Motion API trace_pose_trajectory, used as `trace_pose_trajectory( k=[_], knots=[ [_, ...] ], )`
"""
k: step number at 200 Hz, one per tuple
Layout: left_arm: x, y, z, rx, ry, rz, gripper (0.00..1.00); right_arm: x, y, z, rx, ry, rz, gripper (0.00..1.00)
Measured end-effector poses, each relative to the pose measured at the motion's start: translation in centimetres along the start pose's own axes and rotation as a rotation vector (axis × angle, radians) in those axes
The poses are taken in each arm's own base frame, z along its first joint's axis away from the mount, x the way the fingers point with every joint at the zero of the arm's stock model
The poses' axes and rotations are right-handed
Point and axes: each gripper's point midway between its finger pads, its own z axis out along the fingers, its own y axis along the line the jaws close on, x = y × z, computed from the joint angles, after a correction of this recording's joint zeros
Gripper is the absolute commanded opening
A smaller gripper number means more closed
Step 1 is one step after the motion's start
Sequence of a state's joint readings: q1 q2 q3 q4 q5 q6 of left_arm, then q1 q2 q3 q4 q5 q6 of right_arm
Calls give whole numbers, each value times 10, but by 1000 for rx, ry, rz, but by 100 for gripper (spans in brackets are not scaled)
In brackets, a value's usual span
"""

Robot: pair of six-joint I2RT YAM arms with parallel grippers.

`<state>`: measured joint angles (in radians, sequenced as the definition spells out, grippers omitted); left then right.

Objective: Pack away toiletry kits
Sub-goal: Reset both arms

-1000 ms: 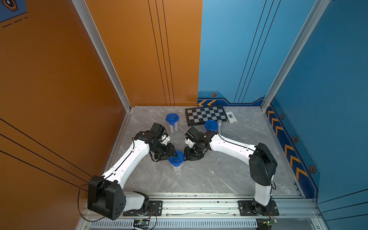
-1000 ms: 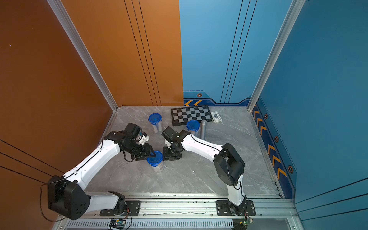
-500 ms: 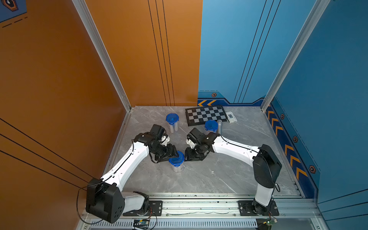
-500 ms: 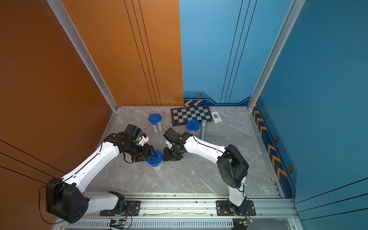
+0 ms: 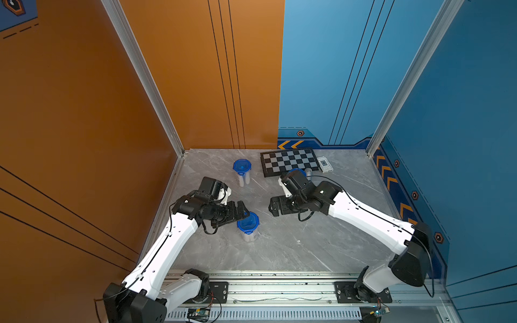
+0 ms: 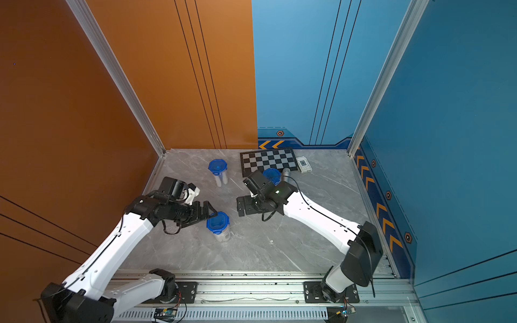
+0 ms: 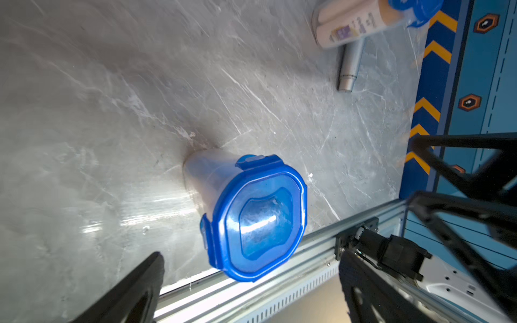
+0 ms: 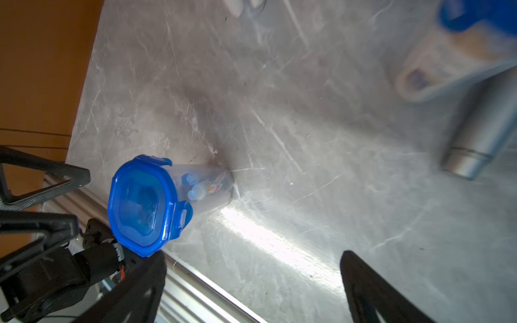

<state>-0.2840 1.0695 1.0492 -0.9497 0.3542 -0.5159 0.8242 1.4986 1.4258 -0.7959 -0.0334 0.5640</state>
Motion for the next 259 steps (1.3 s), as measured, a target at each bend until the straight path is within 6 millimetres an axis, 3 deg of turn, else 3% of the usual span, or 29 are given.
trace_pose_trajectory(
  k=[20, 45, 64, 78, 94, 103, 120, 131, 149, 169, 189, 215, 259],
  knots=[
    [-17, 19, -19, -86, -140, 2, 99, -25, -46, -39, 98, -145, 53, 100],
    [-35, 63, -33, -222, -308, -59, 99, -37, -134, -88, 280, -320, 173, 100],
    [-41, 101, -33, -365, -380, -117, 99, -17, -203, -118, 454, -439, 280, 100],
    [-46, 124, -31, -449, -430, -139, 99, 5, -245, -128, 561, -518, 358, 100],
    [-54, 146, -27, -529, -500, -141, 99, 34, -282, -117, 620, -598, 405, 100],
    [-59, 157, -22, -568, -544, -126, 99, 51, -299, -98, 620, -649, 407, 100],
    [-66, 173, -12, -614, -616, -83, 99, 80, -318, -52, 610, -661, 367, 100],
    [-70, 182, -5, -644, -658, -45, 98, 99, -326, -24, 611, -578, 327, 100],
    [-77, 192, 3, -695, -698, 12, 99, 92, -332, 1, 597, -506, 248, 100],
    [-89, 199, 11, -735, -733, 54, 98, 64, -342, 12, 579, -579, 199, 100],
    [-97, 206, 21, -759, -769, 81, 99, 48, -354, 26, 572, -599, 175, 100],
    [-107, 212, 35, -772, -802, 116, 98, 30, -356, 37, 556, -642, 127, 100],
    [-133, 213, 53, -730, -864, 163, 99, 8, -350, 31, 569, -702, 85, 100]
  ],
)
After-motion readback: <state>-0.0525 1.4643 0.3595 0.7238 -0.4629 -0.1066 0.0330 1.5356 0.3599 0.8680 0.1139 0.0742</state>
